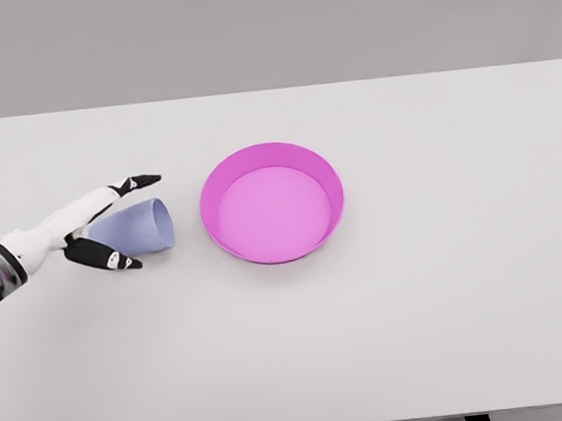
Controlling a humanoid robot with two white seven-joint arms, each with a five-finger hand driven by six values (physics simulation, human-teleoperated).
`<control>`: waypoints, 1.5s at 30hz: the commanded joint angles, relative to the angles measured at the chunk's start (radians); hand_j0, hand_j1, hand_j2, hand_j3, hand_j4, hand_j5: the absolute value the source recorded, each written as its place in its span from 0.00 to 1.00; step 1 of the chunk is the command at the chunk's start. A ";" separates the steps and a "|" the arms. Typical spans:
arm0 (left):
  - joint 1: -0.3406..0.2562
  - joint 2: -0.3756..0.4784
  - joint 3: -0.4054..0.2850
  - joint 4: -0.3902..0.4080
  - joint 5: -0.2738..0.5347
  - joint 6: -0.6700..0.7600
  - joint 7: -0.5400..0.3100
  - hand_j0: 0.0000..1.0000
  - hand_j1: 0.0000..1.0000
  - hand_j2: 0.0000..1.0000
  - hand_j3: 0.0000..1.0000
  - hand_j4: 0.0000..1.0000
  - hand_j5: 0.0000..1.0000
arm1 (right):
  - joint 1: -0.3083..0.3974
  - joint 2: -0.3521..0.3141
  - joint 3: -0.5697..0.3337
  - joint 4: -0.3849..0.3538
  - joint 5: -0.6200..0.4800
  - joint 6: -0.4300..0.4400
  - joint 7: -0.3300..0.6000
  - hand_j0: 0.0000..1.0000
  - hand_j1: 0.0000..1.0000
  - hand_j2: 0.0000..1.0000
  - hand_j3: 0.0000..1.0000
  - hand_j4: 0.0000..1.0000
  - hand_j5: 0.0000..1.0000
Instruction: Flip the cup with left arm and place it on the plate
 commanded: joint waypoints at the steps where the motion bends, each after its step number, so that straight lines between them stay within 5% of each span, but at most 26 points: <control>1: 0.000 -0.005 -0.020 0.002 0.001 0.015 0.000 1.00 1.00 1.00 1.00 1.00 1.00 | 0.000 0.000 0.000 0.000 0.000 0.000 0.000 1.00 1.00 1.00 1.00 1.00 1.00; 13: -0.038 -0.039 -0.064 0.047 -0.004 0.034 0.015 1.00 1.00 1.00 1.00 1.00 1.00 | 0.000 0.000 0.000 0.000 0.000 0.000 0.000 1.00 1.00 1.00 1.00 1.00 1.00; 20: -0.031 -0.038 -0.063 0.045 0.004 0.086 0.022 0.71 0.71 0.71 0.71 0.71 0.71 | 0.000 0.000 0.000 0.000 0.000 0.000 0.000 1.00 1.00 1.00 1.00 1.00 1.00; 24: -0.029 -0.038 -0.059 0.041 0.005 0.084 0.022 0.68 0.68 0.68 0.68 0.68 0.68 | 0.000 0.000 0.000 0.000 0.000 0.000 0.000 1.00 1.00 1.00 1.00 1.00 1.00; 39: -0.032 -0.025 -0.053 0.034 0.438 -0.232 0.043 0.60 0.60 0.60 0.60 0.60 0.60 | 0.000 0.000 0.000 0.000 0.000 0.000 0.000 1.00 1.00 1.00 1.00 1.00 1.00; 45: -0.091 -0.073 -0.063 0.036 0.470 -0.229 0.038 0.58 0.58 0.58 0.58 0.58 0.58 | 0.000 0.000 0.000 0.000 0.000 0.000 0.000 1.00 1.00 1.00 1.00 1.00 1.00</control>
